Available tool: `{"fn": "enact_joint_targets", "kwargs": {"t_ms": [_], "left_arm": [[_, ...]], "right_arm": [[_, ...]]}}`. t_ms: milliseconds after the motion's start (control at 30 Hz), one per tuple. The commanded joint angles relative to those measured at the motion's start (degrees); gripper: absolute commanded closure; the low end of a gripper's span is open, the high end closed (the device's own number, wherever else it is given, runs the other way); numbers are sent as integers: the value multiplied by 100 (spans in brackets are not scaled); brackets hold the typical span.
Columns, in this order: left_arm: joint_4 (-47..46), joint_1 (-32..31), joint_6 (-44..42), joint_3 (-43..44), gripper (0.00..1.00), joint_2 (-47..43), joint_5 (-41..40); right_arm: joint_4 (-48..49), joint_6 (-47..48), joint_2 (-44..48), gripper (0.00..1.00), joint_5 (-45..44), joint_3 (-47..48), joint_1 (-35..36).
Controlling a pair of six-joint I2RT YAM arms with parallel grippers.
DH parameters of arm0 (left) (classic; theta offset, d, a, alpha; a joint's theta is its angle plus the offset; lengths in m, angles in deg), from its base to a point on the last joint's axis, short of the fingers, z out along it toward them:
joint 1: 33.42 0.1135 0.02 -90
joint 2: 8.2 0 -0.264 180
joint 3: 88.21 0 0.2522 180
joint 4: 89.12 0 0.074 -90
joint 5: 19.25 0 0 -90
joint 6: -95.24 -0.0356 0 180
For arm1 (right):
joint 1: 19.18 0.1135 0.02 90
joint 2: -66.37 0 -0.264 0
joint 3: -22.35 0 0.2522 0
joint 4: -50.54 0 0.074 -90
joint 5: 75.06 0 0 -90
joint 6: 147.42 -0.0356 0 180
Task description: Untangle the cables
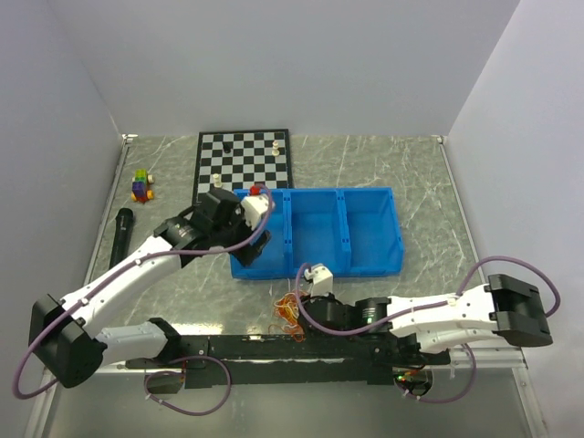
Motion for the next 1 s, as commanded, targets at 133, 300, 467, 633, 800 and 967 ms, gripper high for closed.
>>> {"fn": "enact_joint_targets", "kwargs": {"t_ms": [133,300,467,633,800,967], "left_arm": [[175,-568,-267,-669,3,-471,910],[-36,-849,-337,-916,3,-375,1122],[-185,-1148,-504,-925,3,-41,1183],[-405,-1587,-601,-951,3,381,1140],[-703,-1816,-759,-1047,3,785,1026],[-994,-1869,-847,-1057,3,1014,981]], "right_arm": [[565,272,-254,60,-98,166,-266],[714,255,-237,78,51,34,-477],[794,202,-280,93,183,-36,-530],[776,-105,-219,100,227,-256,-530],[671,-448,9,100,254,-520,-530],[425,-694,299,100,227,-722,-486]]}}
